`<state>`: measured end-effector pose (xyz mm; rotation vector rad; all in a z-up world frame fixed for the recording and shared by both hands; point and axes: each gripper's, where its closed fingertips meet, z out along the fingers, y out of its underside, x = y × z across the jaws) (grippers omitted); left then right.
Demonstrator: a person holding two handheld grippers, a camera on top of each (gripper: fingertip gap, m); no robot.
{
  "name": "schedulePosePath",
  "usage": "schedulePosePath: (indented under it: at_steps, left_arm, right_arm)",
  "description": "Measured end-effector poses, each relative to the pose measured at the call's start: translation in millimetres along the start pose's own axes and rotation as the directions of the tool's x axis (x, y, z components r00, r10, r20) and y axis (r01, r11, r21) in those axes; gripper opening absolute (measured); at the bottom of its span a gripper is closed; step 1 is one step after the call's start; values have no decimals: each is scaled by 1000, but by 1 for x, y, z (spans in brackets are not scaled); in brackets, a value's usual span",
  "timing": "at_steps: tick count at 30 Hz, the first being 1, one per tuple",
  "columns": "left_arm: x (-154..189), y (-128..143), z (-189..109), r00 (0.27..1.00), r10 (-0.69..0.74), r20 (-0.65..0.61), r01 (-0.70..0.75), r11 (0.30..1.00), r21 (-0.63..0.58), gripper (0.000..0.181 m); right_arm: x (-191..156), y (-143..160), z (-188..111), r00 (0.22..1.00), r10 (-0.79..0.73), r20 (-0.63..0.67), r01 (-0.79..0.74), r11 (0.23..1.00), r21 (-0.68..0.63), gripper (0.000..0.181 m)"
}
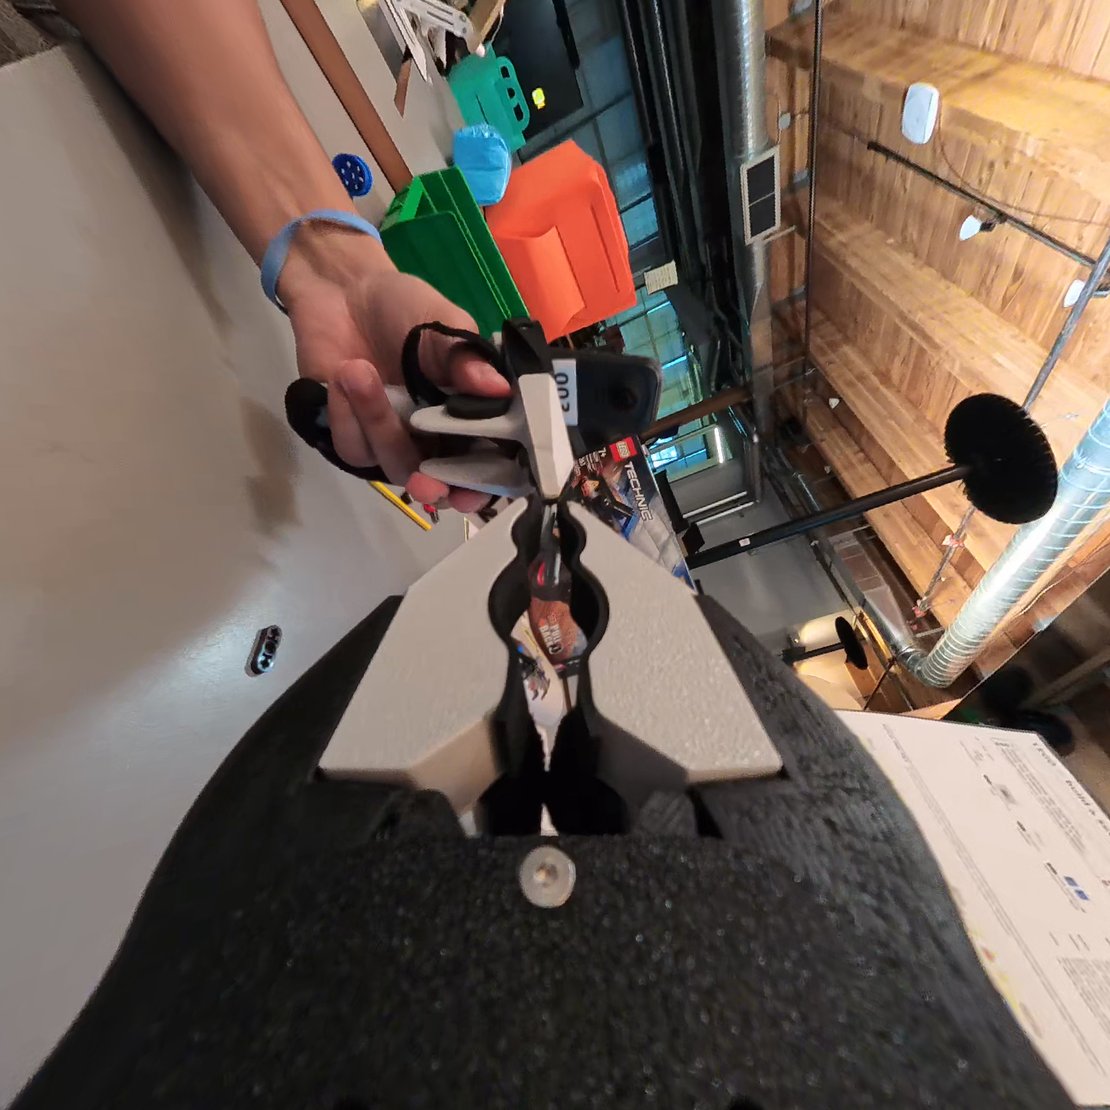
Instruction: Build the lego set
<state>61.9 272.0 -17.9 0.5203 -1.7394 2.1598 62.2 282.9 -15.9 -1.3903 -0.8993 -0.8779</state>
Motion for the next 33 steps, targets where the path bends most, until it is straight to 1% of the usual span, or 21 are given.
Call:
schedulePosePath:
  at_steps: [1, 4, 8, 12, 18, 21, 24, 26, 28, 31, 33]
  left_arm:
    - [2, 0, 1, 1000, -6, -21, 6, 1000, 3, 1]
    - [6, 0, 1, 998, -16, -54, 17, 1000, 21, 1]
    - [7, -1, 1, 998, -23, -66, 26, 999, 31, 1]
    - [6, -1, 1, 997, -34, -65, 36, 999, 27, 1]
    - [1, -2, 0, 997, -72, -38, 73, 997, 23, 1]
    - [-4, 1, 1, 991, -128, -29, 128, 992, 21, 1]
    - [-10, 3, -1, 986, -166, -14, 167, 986, 22, 1]
    - [-11, 4, -2, 986, -166, -13, 166, 986, 20, 1]
    - [-11, 5, -2, 988, -151, -14, 151, 988, 10, 2]
    - [-14, 7, -4, 998, -49, 35, 49, 999, -20, 2]
    - [-14, 10, -5, 997, 41, 70, -36, 997, -70, 3]
  right_arm:
    - [0, -2, -1, 1000, -4, 2, 4, 1000, 8, 5]
    - [0, -6, -3, 1000, 1, 5, -1, 1000, 24, 8]
    - [0, -6, -3, 1000, -8, 6, 7, 1000, 23, 10]
    - [1, -3, -3, 999, -50, -17, 50, 999, 0, 10]
    - [5, 3, -2, 972, -217, -85, 211, 974, -81, 10]
    - [1, 7, 0, 947, -309, -83, 298, 947, -121, 8]
    - [-2, 15, 1, 936, -347, -58, 334, 929, -160, 7]
    - [-3, 16, 2, 946, -320, -43, 310, 937, -160, 7]
    - [-5, 17, 2, 968, -251, -15, 246, 957, -153, 7]
    - [-7, 19, 3, 995, -101, 28, 104, 984, -146, 6]
    - [-10, 19, 4, 996, 45, 76, -35, 991, -132, 6]
